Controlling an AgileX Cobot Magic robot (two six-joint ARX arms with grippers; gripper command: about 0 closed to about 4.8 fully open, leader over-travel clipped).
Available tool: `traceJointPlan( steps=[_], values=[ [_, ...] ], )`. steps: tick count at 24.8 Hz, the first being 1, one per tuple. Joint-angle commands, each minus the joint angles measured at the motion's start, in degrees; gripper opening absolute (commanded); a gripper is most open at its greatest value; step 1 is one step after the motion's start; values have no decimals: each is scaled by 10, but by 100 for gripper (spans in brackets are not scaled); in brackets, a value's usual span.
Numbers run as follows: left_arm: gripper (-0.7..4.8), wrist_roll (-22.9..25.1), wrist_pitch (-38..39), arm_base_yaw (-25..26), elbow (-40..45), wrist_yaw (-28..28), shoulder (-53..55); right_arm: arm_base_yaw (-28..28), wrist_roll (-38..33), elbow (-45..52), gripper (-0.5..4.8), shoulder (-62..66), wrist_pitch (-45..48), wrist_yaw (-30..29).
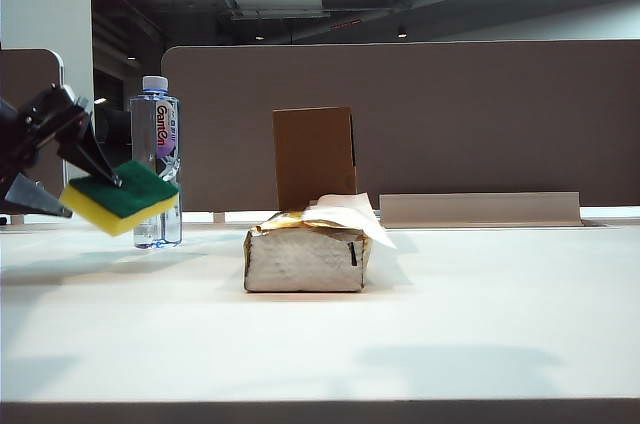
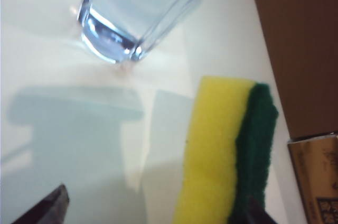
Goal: Move the sponge from right to left to wipe the table, avoiding obstacles on the table, and finally reaching the bottle of mineral water.
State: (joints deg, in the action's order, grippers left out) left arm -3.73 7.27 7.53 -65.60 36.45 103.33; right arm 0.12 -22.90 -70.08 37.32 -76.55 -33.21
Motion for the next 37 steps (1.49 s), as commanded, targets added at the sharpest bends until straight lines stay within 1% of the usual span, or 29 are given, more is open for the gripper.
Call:
traceJointPlan(
  steps=[1,3,4,5,6,7,10,11,12,13,14,15,16,17,18,20,23,25,31,35,36,37],
  values=[
    [404,1,-7,0,-1,-2,-11,0,0,-2,305,-1,5,-3],
    [392,1,-7,0,-1,-2,-12,0,0,-2,305,-1,5,-3],
    [365,1,-7,0,-1,-2,-12,0,0,-2,305,-1,5,-2],
    [292,1,-6,0,-1,-2,-12,0,0,-2,305,-1,5,-2],
    [161,1,-6,0,-1,0,-12,0,0,-2,305,-1,5,-2],
    [-13,3,-8,0,-1,10,-12,0,0,-2,305,-1,5,-2],
    [-4,3,-16,0,-1,12,-12,0,0,-2,305,-1,5,-2],
    [22,3,-20,0,-1,13,-12,0,0,-2,305,-1,5,-2],
    [83,3,-23,0,-1,13,-12,0,0,-2,305,-1,5,-2],
    [175,2,-27,0,-1,13,-12,0,0,-2,305,-1,5,-2],
    [236,2,-28,0,-1,13,-12,0,0,-2,305,-1,5,-1],
    [279,2,-29,0,-1,13,-12,0,0,-2,305,-1,5,-1],
    [317,1,-31,0,-1,11,-12,0,0,-2,305,-1,5,-1],
    [329,0,-31,0,-1,11,-12,0,0,-2,305,-1,5,-1],
    [371,0,-31,0,-1,11,-12,0,0,-2,305,-1,5,-1],
    [400,0,-31,0,-1,11,-12,0,0,-2,305,-1,5,-1],
    [403,-2,-31,0,-1,10,-12,0,0,-2,305,-1,5,-1],
    [402,-13,-31,0,-1,11,-12,0,0,-2,305,-1,5,-1],
    [399,-12,-21,0,-9,14,-19,0,4,-2,305,-1,6,1],
    [391,-11,-22,0,-9,12,-64,0,6,-2,305,-1,16,1],
    [339,-6,-22,0,-9,11,-83,0,6,-2,305,-1,22,2],
    [301,-5,-22,1,-9,10,-95,0,6,-2,305,-1,24,3]
  ],
)
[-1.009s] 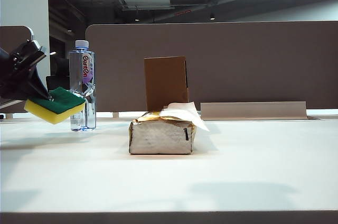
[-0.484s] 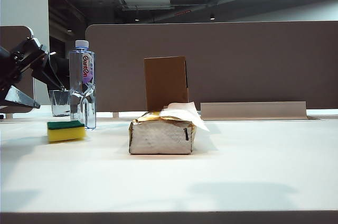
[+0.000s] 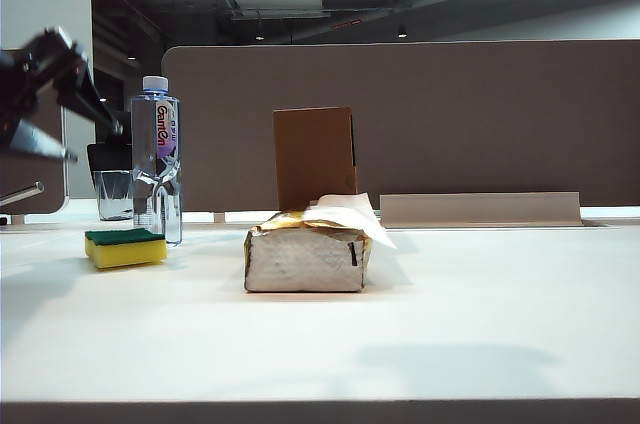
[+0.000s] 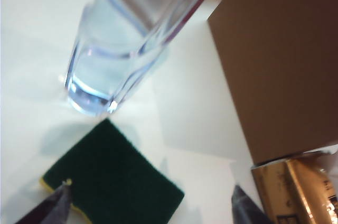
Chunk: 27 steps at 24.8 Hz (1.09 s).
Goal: Move the sponge from right to left to wipe the table, avoiding obstacles on the table, and finally reaching the bottle of mineral water.
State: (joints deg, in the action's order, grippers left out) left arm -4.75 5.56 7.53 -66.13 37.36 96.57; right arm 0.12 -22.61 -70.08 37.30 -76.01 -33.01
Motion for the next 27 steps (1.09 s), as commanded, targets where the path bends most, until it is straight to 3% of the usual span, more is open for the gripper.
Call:
traceJointPlan(
  steps=[1,4,5,7,10,15,19,27],
  values=[
    [265,5,-5,1,-3,2,-47,0,3,-2,305,-1,23,1],
    [263,8,4,1,-3,2,-96,0,6,-2,305,-1,30,0],
    [256,28,15,1,-3,6,-120,0,6,-2,305,-1,30,-2],
    [174,65,38,1,-3,17,-161,0,6,-2,305,-1,30,-4],
    [110,104,70,1,-3,16,-223,0,10,-2,305,-1,30,-6],
    [-6,107,87,0,-3,16,-315,0,19,-2,305,-2,45,-9],
    [-6,107,122,1,-3,10,-365,0,19,-2,305,-2,45,-47],
    [-6,108,184,1,-2,4,-463,0,34,-2,303,-26,71,-45]
  ],
)
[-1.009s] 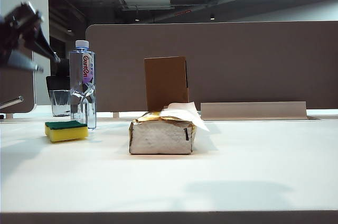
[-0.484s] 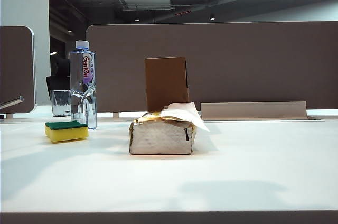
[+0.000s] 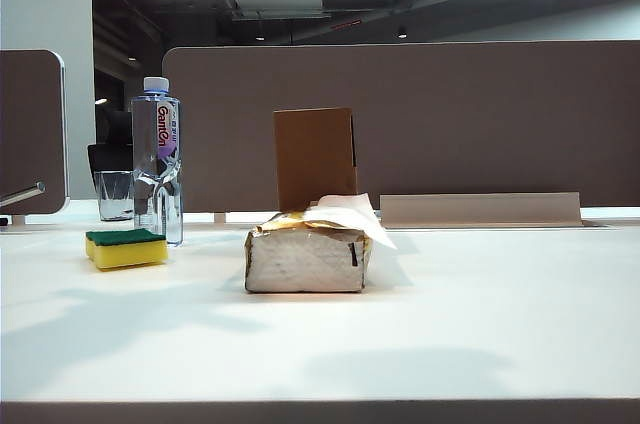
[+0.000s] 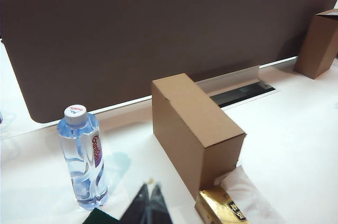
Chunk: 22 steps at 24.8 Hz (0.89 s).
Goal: Move the sponge from right to left to wipe the table, avoiding obstacles on the table, and finally reaching the bottle of mineral water.
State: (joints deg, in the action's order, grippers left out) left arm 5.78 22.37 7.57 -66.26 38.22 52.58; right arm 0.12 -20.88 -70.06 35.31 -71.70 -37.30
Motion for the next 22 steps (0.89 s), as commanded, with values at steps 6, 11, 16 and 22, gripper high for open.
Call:
traceJointPlan(
  steps=[6,11,16,22],
  values=[
    [-6,2,69,-18,0,-80,-124,0,49,-2,191,-20,92,62],
    [-6,15,109,-74,0,-109,-171,0,107,-2,28,-38,121,177],
    [-6,24,150,-93,1,-178,-214,0,159,-1,-4,-68,162,263],
    [-6,23,148,-92,57,-220,-306,0,164,109,-4,-158,285,273]
  ],
)
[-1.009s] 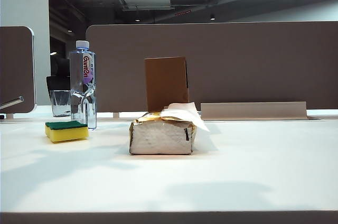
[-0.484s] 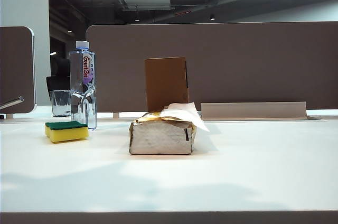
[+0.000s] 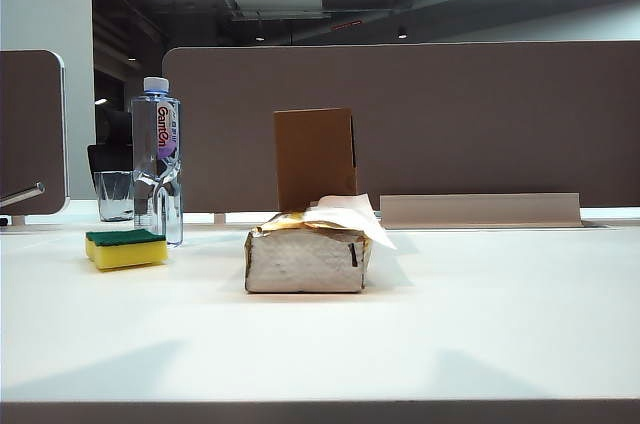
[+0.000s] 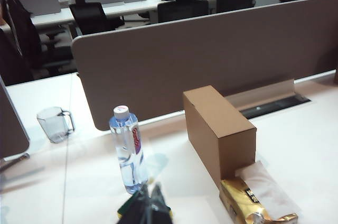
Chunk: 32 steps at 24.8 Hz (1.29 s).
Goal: Move the sponge from right to left to wipe the table, avoiding obstacles on the table, and finally reaching the bottle of mineral water.
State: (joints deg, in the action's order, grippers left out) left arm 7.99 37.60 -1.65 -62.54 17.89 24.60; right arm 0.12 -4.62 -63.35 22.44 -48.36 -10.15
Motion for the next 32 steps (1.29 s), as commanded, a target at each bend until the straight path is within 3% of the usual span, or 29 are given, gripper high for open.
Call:
traceJointPlan(
  steps=[1,8,16,25,32],
  values=[
    [-6,1,-7,0,41,-27,-50,0,2,80,-4,-55,75,2],
    [-6,1,-29,0,144,-77,-148,0,1,218,-4,-150,141,33],
    [-6,-40,-133,0,313,-90,-235,-1,-1,298,-4,-177,200,71],
    [-6,-57,-168,0,374,-101,-244,0,-1,361,-4,-181,252,77],
    [-6,-88,-238,0,424,-118,-244,0,-21,433,-4,-206,316,77]
  ],
)
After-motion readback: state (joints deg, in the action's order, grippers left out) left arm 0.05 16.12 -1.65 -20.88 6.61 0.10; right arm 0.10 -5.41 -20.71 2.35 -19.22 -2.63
